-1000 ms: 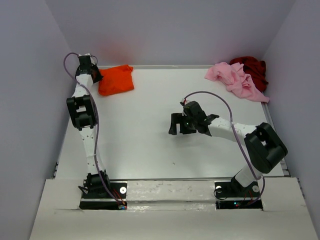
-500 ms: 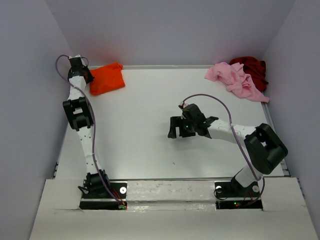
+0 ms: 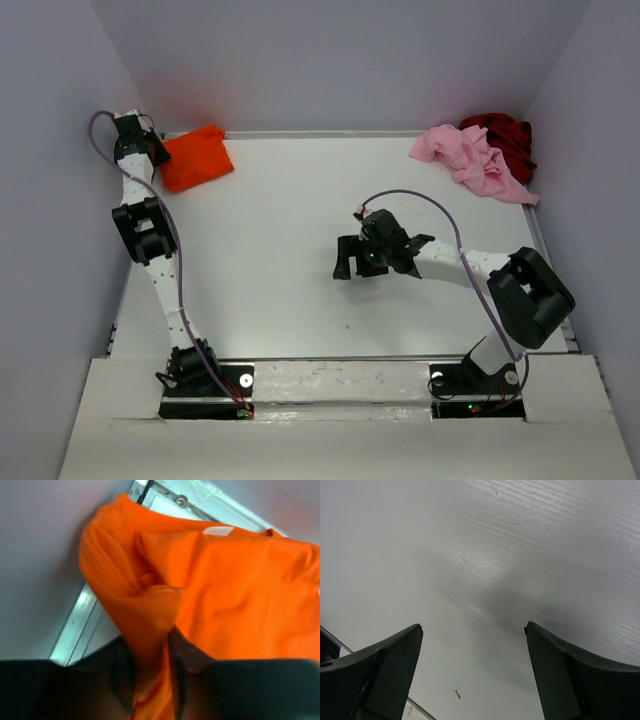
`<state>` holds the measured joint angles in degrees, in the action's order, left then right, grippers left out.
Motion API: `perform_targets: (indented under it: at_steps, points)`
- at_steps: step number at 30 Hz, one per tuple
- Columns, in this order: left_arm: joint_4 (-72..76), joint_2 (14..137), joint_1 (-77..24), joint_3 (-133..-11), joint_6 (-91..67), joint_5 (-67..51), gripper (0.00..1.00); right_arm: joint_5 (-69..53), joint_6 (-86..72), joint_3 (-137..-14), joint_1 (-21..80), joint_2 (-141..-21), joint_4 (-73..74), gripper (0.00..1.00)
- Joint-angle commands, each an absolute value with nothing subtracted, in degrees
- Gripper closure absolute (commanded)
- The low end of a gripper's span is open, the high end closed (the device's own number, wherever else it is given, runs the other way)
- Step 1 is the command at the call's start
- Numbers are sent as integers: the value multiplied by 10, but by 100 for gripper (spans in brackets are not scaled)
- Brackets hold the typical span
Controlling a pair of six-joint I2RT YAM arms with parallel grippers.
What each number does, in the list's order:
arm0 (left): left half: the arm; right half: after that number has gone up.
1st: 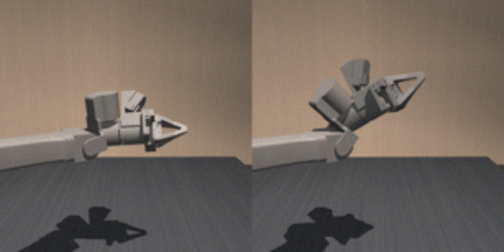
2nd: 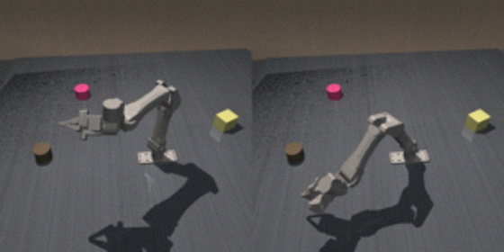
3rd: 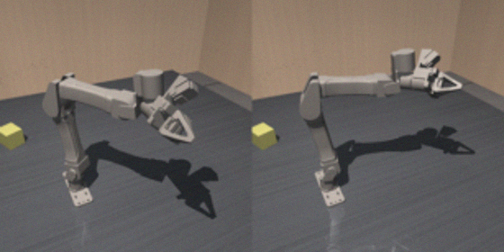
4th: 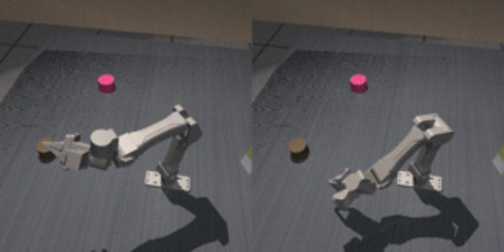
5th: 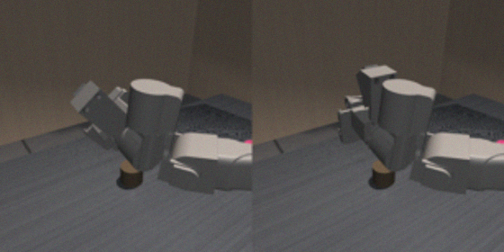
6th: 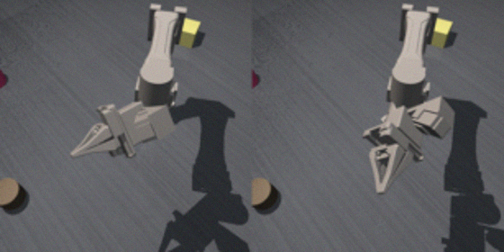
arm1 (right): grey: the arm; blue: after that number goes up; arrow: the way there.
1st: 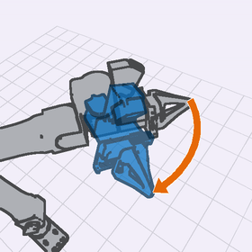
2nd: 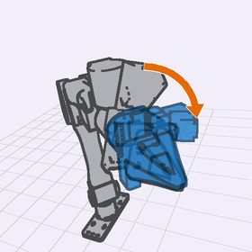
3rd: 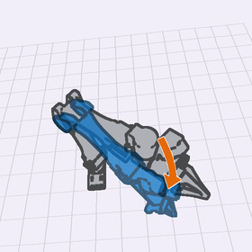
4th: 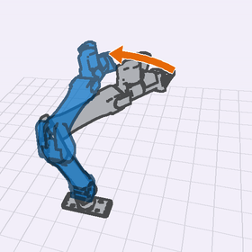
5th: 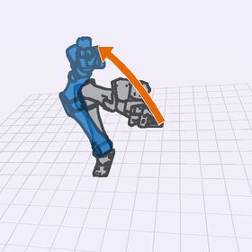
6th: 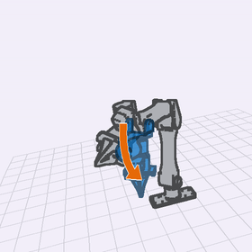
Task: Fold and stack the t-shirts
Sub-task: Neatly place the folded tshirt to the corner
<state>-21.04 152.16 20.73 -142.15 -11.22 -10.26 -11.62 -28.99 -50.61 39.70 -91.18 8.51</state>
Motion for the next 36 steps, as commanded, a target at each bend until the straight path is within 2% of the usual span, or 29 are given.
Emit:
perform_targets:
  at_steps: [1,3,16,22,36]
  points:
    - [-193,1504,222,-1439,-144,-132,34,-124,-292,-516,407,-918,68,11]
    - [-190,1501,222,-1441,-149,-145,1,-125,-293,-515,407,-919,67,11]
    - [-160,1474,180,-1397,-156,-138,1,-123,-294,-511,417,-910,61,11]
    - [-144,1446,123,-1361,-140,-74,1,-124,-292,-518,417,-918,64,11]
    - [-134,1339,119,-1338,-134,-6,1,-131,-291,-528,428,-930,56,11]
